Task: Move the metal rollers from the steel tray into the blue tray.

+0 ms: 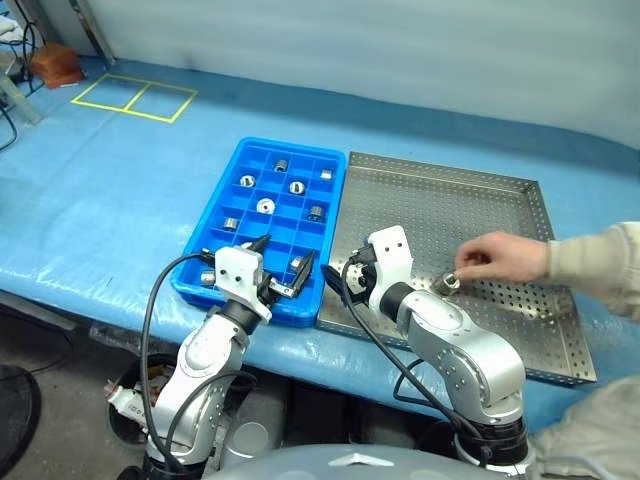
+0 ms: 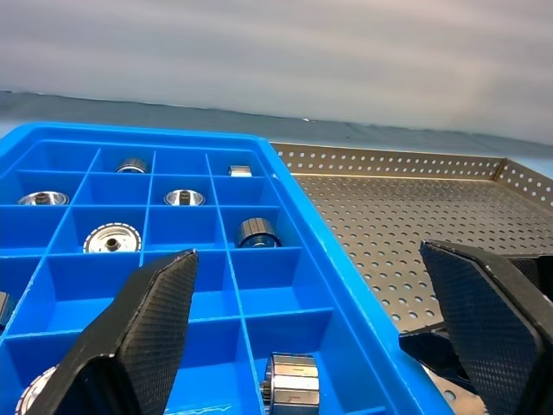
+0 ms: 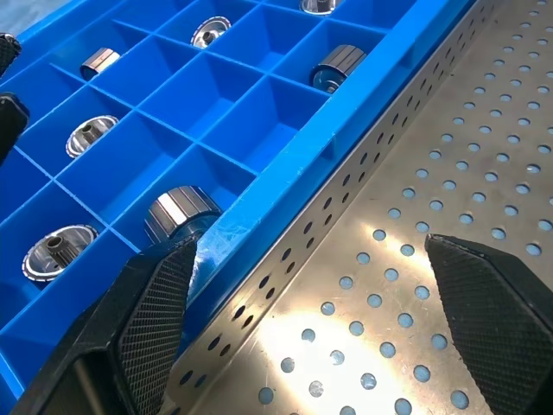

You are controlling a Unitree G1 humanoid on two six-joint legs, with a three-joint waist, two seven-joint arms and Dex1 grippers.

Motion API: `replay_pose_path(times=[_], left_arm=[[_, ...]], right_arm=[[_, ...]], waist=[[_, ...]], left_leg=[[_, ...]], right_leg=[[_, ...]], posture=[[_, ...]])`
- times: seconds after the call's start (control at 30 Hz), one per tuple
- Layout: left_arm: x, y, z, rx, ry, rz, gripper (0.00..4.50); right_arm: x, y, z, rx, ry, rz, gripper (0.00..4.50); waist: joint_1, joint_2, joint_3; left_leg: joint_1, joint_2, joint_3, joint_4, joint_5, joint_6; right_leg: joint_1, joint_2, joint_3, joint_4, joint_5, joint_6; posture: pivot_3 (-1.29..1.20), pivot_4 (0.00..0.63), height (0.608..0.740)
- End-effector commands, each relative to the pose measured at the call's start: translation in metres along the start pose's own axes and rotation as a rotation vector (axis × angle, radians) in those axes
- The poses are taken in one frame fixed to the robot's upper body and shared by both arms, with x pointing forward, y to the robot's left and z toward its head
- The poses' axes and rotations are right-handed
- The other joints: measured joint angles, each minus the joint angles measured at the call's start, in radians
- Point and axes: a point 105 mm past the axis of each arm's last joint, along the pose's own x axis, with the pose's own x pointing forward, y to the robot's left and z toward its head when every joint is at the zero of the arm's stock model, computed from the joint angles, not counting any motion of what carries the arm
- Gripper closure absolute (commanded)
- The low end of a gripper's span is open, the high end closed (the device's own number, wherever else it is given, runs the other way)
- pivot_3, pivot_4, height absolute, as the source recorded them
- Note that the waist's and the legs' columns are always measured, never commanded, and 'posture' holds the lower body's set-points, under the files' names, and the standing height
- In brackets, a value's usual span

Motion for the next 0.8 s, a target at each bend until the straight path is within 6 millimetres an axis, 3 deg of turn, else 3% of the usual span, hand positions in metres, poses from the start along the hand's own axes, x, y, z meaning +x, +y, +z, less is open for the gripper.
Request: replay_pose_path(times=[0.03,0.17,0.37,0.57,0.67,0.8], left_arm=[[0.001,-0.003,0.006,0.001,-0.028,-0.015,0.0],[0.001,-0.003,0.008,0.009,-0.038,-0.013,0.0],[0.002,-0.001,0.01,0.024,-0.048,-0.003,0.0],[0.008,0.0,0.011,0.031,-0.051,-0.013,0.0],[0.011,-0.001,0.011,0.029,-0.051,-0.029,0.0],[0.016,-0.003,0.01,0.023,-0.051,-0.046,0.0]], right_arm=[[-0.004,0.001,0.011,-0.006,-0.051,-0.003,0.01],[-0.004,-0.006,0.014,0.007,-0.074,-0.054,0.01],[-0.008,-0.036,0.019,0.067,-0.129,-0.251,0.01],[-0.027,-0.077,0.032,0.031,-0.268,-0.619,0.01],[-0.038,-0.092,0.028,0.042,-0.287,-0.787,0.01],[-0.044,-0.099,0.013,0.128,-0.26,-0.863,0.01]], waist=[[-0.003,0.0,0.0],[-0.006,0.0,0.0],[-0.006,0.0,0.0],[-0.014,0.0,0.0],[-0.018,0.0,0.0],[-0.036,0.001,0.0]], left_leg=[[0.0,0.0,0.0,0.0,0.0,0.0],[0.0,0.0,0.0,0.0,-0.001,-0.002],[0.0,0.0,0.0,0.0,-0.001,-0.002],[0.0,0.0,0.0,0.0,-0.001,-0.002],[0.0,-0.001,0.0,0.0,0.001,0.0],[0.001,-0.001,0.0,0.0,0.002,0.002]], right_leg=[[0.0,0.0,0.0,0.0,0.0,0.0],[0.0,0.0,0.0,0.0,0.0,0.0],[0.0,0.0,0.0,0.0,0.0,0.0],[0.0,0.001,0.0,0.0,0.0,0.0],[0.0,0.001,0.0,0.0,0.0,0.0],[0.001,0.001,0.0,0.0,0.0,0.0]], posture=[[0.25,0.15,0.74],[0.24,0.15,0.74],[0.24,0.15,0.74],[0.2,0.15,0.74],[0.17,0.15,0.74],[0.15,0.15,0.74]])
